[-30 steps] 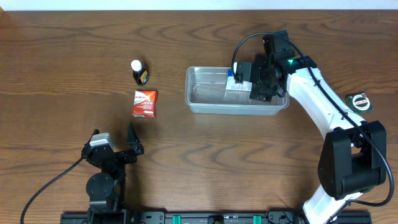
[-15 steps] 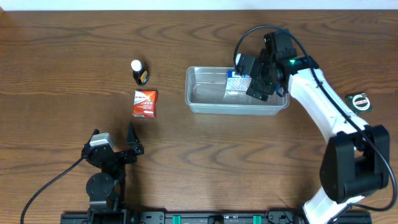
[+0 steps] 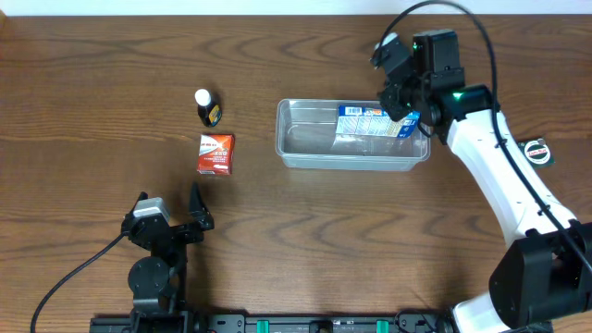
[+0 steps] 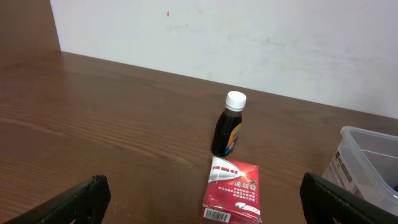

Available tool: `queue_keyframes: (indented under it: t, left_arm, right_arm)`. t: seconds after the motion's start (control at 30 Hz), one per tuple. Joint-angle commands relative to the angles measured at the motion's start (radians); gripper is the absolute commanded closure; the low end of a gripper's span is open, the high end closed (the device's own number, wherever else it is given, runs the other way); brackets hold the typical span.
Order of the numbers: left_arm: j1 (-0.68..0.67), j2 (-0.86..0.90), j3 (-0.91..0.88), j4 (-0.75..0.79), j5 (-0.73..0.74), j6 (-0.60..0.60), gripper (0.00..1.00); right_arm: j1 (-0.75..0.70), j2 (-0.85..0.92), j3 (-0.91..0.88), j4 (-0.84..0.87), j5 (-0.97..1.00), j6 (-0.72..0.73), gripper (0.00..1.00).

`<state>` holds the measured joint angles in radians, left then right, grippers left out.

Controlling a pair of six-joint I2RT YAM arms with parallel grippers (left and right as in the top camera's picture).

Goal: Pack container
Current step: 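Tip the blue box over flat inside the container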

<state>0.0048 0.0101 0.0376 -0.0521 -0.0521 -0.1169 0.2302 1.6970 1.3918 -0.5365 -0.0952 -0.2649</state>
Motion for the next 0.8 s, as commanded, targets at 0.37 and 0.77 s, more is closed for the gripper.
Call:
queue_keyframes:
  t: [0.37, 0.77]
  left_arm:
    - [0.004, -0.006, -0.034, -0.013, -0.011, -0.008, 0.02]
    - [0.004, -0.006, -0.034, -0.013, -0.011, -0.008, 0.02]
  right_arm:
    - [-0.006, 0.065, 0.001, -0.03, 0.002, 0.34, 0.99]
    - [-0.002, 0.063, 0.001, -0.095, 0.002, 0.357, 0.99]
